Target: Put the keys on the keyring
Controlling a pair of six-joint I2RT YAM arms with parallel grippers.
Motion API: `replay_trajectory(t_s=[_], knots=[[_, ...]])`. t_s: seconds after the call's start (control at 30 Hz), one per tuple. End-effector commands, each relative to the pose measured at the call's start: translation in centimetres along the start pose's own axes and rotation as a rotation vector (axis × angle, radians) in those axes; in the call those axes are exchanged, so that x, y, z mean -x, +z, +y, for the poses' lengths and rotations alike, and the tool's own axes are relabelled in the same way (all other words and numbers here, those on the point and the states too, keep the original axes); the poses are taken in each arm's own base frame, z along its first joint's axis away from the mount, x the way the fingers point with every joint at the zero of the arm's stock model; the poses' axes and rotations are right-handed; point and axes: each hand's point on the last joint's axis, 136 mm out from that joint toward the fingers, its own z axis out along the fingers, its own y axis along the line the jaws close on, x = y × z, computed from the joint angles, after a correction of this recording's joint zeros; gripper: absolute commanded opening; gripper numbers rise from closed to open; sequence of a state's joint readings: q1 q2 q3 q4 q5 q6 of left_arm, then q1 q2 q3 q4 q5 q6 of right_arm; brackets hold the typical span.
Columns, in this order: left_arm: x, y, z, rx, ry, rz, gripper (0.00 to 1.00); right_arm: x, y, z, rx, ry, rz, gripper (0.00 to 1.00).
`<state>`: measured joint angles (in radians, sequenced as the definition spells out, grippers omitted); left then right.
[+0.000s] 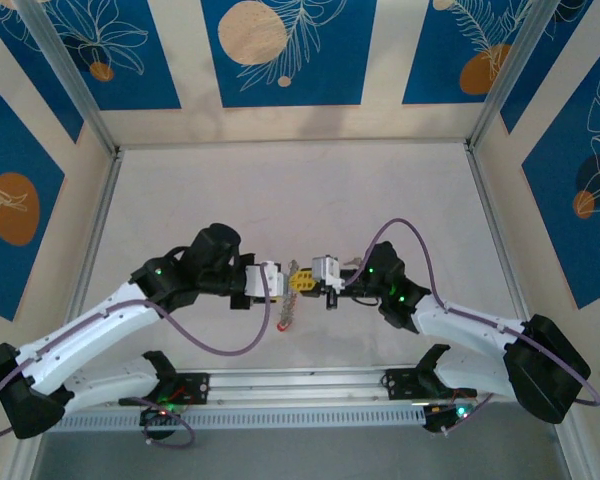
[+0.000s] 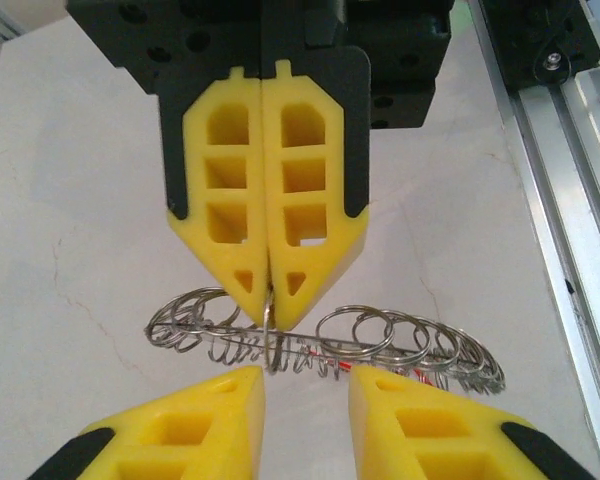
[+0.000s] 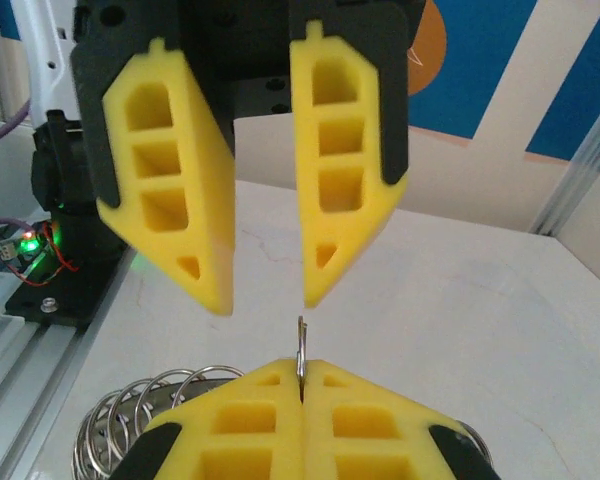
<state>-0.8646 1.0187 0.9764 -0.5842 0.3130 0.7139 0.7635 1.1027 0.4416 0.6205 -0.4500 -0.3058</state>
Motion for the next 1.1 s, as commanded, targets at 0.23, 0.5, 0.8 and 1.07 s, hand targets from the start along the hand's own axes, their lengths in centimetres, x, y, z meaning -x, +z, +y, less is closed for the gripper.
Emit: replay_trajectory(t_s=[0.23,0.5,0.8,1.07], knots=[[1.2,0.5,0.0,-0.012,-0.010,-0.053,0.28,2.9,-0.5,0.6,0.027,-0.084,-0.115,0.00],[1.4,0.9,-0.3,-0.027,-0.008,-0.083,0.15,3.5,-0.3,1.0,0.050,-0.111,-0.132,0.00],[1.3,1.0,-0.8,-0.033,-0.010,-0.106,0.19,3.7,-0.5,1.3,0.052,-0.115,-0.156,0.00],[1.5,2.2,-1.4,-0.072,-0.035,-0.157,0.00,3.9,-0.6,1.5,0.052,-0.125,-0.165,0.00]])
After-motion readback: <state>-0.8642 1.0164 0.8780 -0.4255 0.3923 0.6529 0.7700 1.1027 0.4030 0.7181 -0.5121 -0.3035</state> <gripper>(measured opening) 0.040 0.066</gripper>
